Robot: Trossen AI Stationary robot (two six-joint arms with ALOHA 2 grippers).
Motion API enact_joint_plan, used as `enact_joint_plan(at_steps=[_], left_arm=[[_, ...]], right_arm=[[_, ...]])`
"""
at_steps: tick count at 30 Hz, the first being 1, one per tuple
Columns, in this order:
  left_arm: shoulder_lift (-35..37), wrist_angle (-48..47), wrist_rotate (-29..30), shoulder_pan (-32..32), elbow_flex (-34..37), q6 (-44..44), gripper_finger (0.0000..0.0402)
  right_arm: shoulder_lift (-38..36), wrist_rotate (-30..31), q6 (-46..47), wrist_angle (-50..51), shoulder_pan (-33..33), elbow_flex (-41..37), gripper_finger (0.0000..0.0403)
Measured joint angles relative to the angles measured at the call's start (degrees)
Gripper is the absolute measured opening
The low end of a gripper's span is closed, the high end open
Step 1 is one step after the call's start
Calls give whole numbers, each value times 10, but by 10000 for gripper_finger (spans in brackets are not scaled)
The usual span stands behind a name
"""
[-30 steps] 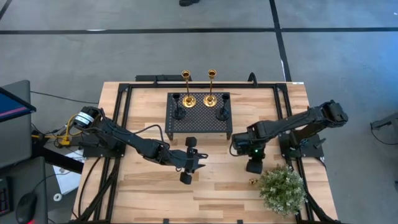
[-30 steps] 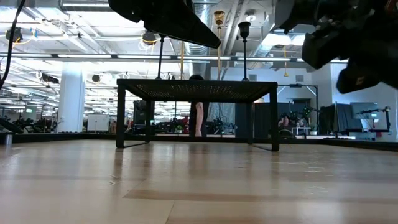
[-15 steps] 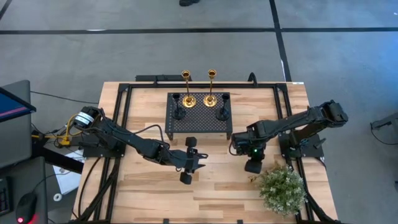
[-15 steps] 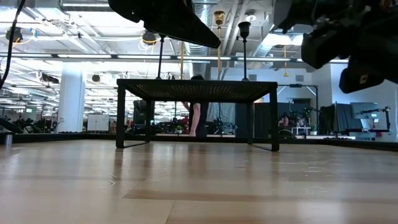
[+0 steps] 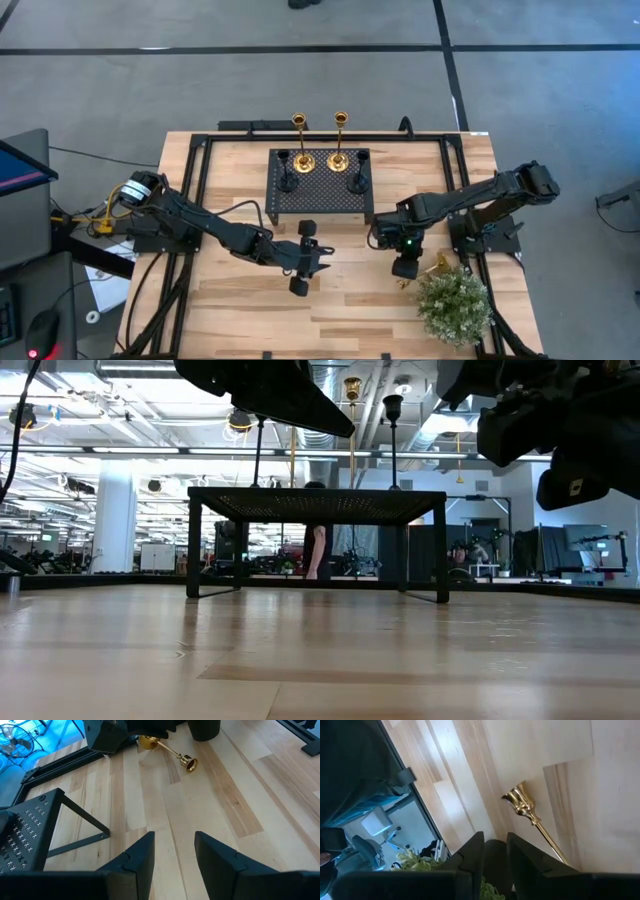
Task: Pick & Place candle stick holders
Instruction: Put the gold candle holder on the shelf
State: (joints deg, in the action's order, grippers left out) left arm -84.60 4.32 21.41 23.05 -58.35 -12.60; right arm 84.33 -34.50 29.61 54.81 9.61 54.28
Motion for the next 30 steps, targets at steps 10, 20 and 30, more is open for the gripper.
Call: enact_joint_plan(at_steps=[10,20,30], left_arm=[[0,0,0,0,0,0,140],[0,-5,0,0,0,0,140],[0,-6,0,0,0,0,140]], right_arm=[[6,4,-2,14,2,0,75],[108,42,-47,28,57,-1,75],[180,112,-71,35,101,-1,75]])
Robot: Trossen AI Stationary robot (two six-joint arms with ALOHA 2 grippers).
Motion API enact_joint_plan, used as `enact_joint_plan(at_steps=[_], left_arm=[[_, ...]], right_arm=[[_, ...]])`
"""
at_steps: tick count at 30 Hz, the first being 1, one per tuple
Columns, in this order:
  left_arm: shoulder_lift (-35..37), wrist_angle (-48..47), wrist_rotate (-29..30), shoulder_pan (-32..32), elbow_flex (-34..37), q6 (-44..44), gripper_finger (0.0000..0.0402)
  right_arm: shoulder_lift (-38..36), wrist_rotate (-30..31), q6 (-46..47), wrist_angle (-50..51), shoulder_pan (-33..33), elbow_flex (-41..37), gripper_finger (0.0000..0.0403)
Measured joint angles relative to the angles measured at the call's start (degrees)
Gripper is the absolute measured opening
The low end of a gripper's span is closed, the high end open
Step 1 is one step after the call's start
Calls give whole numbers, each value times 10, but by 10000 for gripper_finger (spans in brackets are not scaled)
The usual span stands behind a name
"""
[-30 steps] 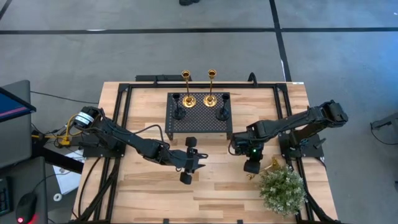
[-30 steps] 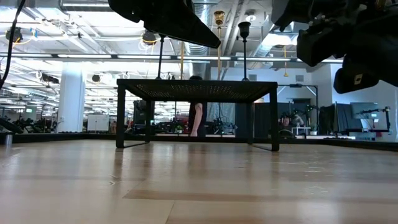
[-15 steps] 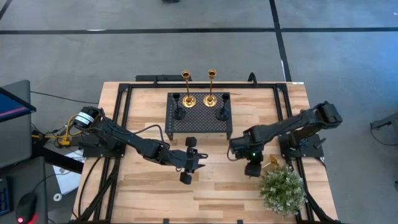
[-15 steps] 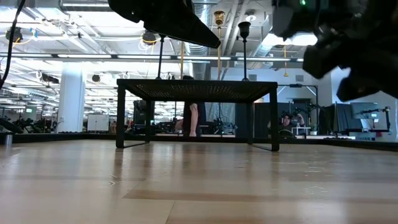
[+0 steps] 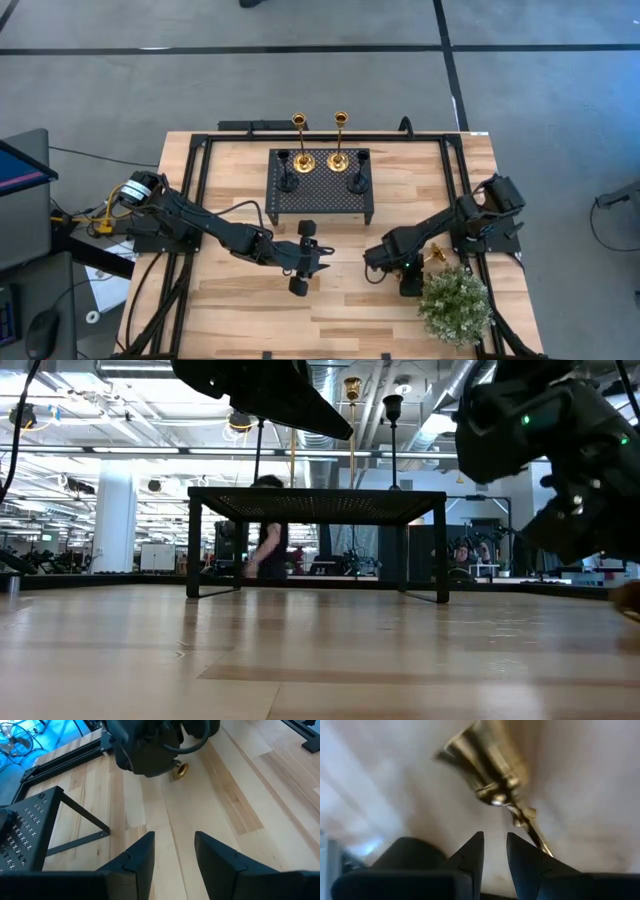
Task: Pick & Place candle stick holders
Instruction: Put the gold candle holder on the shelf
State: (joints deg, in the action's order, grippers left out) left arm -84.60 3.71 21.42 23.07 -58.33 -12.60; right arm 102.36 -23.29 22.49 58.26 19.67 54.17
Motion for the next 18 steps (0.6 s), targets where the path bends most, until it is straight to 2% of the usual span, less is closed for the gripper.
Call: enact_joint_plan(at_steps=[3,11,18], left_arm=[[0,-2,0,0,0,0,140],[0,-3,0,0,0,0,140],[0,-3,0,0,0,0,140]], right_arm=[[2,22,-1,-1,3,0,75],[-42,12,-1,13,-5,3,75],[-79,104,-33,22,-26,20,76]])
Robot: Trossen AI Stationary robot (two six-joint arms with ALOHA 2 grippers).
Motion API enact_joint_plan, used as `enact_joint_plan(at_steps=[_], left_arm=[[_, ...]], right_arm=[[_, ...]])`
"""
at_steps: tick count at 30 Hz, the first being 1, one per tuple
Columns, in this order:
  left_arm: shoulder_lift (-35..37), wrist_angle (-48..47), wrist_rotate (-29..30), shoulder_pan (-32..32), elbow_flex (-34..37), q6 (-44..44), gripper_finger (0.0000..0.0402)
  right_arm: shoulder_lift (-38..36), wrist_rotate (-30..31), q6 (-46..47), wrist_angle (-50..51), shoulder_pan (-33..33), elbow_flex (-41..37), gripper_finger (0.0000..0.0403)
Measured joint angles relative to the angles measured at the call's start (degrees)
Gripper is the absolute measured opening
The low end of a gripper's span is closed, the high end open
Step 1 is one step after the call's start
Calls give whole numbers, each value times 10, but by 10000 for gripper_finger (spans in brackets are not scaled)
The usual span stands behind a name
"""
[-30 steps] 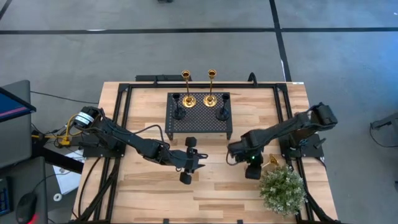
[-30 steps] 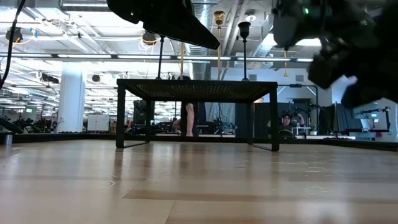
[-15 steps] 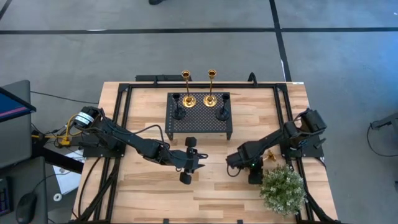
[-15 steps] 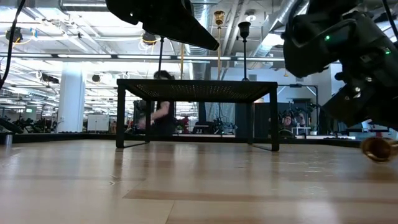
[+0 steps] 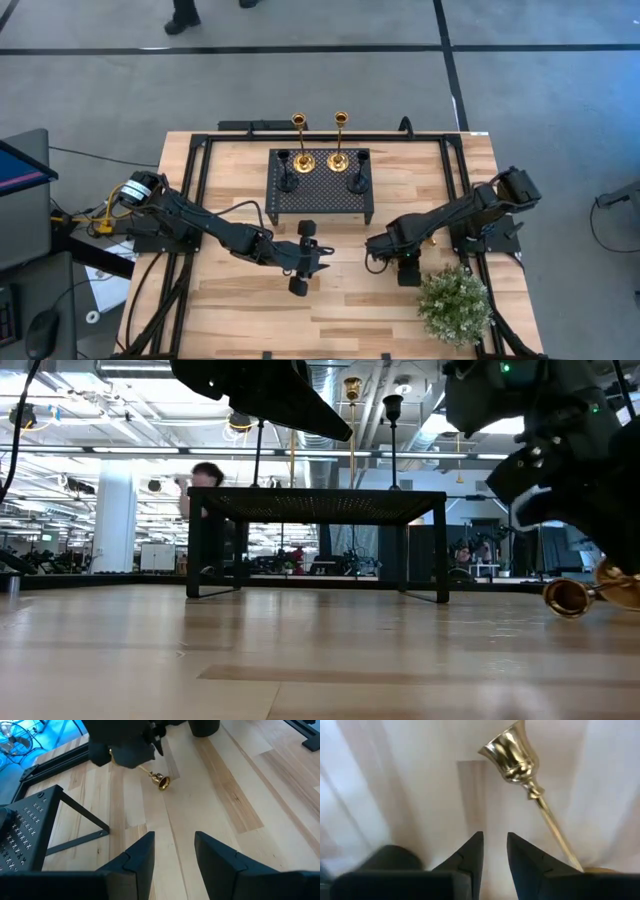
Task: Pick & Place candle stick holders
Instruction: Put the gold candle holder on the shelf
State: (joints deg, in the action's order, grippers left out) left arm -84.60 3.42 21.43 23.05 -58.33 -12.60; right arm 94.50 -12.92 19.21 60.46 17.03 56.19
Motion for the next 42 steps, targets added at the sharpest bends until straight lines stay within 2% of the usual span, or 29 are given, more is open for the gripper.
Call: enact_joint_plan(at_steps=[6,13,18,23,30,35,42], left_arm=[[0,0,0,0,0,0,140],[0,0,0,0,0,0,140],[0,0,0,0,0,0,140],[0,-6,0,0,0,0,140],[0,-16,0,0,0,39,140],[0,-22,0,0,0,41,140],[0,-22,0,0,0,40,140]], right_arm=[[4,97,-80,6,2,3,108],[5,217,-97,-5,2,3,197],[5,220,-117,-43,-4,2,232],[5,220,-123,-88,-15,-7,216],[3,221,-123,-181,-31,-76,179],[2,217,-117,-188,-32,-81,150],[4,206,-112,-184,-32,-75,89]])
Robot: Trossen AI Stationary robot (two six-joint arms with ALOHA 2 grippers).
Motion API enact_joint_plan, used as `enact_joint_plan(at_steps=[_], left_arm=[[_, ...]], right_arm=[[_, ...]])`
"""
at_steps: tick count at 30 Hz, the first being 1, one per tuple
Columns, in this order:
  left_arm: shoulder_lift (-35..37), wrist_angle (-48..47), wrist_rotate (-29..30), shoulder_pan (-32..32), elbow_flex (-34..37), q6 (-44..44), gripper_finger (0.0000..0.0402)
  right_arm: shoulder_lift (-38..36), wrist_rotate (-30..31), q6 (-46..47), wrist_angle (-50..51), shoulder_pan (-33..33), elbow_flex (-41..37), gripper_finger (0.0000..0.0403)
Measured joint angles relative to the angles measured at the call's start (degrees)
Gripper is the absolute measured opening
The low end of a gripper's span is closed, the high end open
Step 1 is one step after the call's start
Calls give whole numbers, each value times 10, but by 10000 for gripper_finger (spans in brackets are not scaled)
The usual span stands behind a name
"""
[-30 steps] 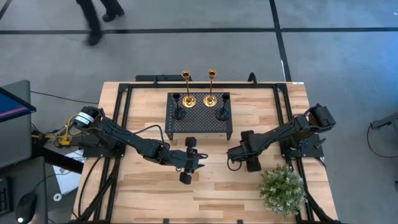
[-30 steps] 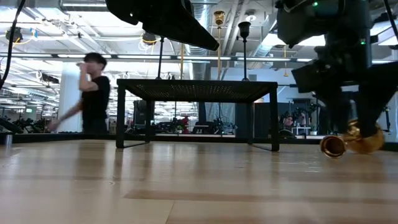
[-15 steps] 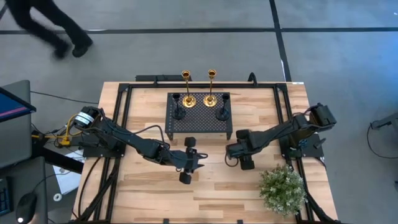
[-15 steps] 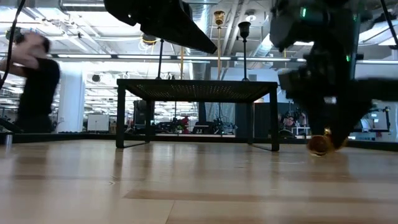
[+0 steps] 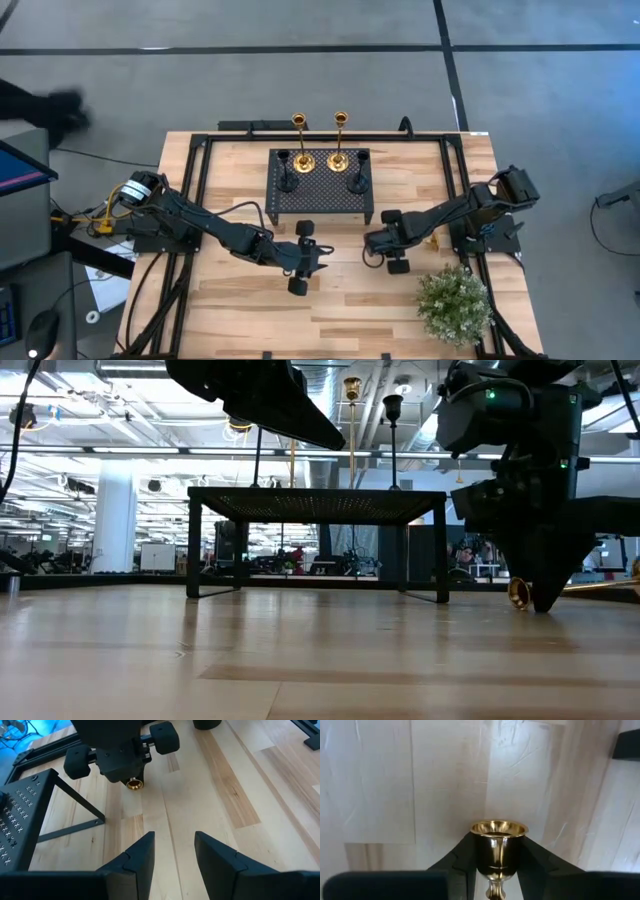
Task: Pick & Place candle stick holders
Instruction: Put the gold candle holder on the shelf
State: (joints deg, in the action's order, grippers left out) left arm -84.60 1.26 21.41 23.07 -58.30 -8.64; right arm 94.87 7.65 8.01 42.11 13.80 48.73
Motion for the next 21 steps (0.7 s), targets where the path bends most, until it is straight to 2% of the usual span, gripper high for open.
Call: enact_joint_plan(at_steps=[10,17,21], left_arm=[[0,0,0,0,0,0,140],[0,0,2,0,0,0,140],[0,-3,50,0,0,-1,140]], right_arm=[[-2,-14,40,9,0,1,94],[-3,-29,39,14,1,33,92],[-3,-35,39,12,1,60,92]])
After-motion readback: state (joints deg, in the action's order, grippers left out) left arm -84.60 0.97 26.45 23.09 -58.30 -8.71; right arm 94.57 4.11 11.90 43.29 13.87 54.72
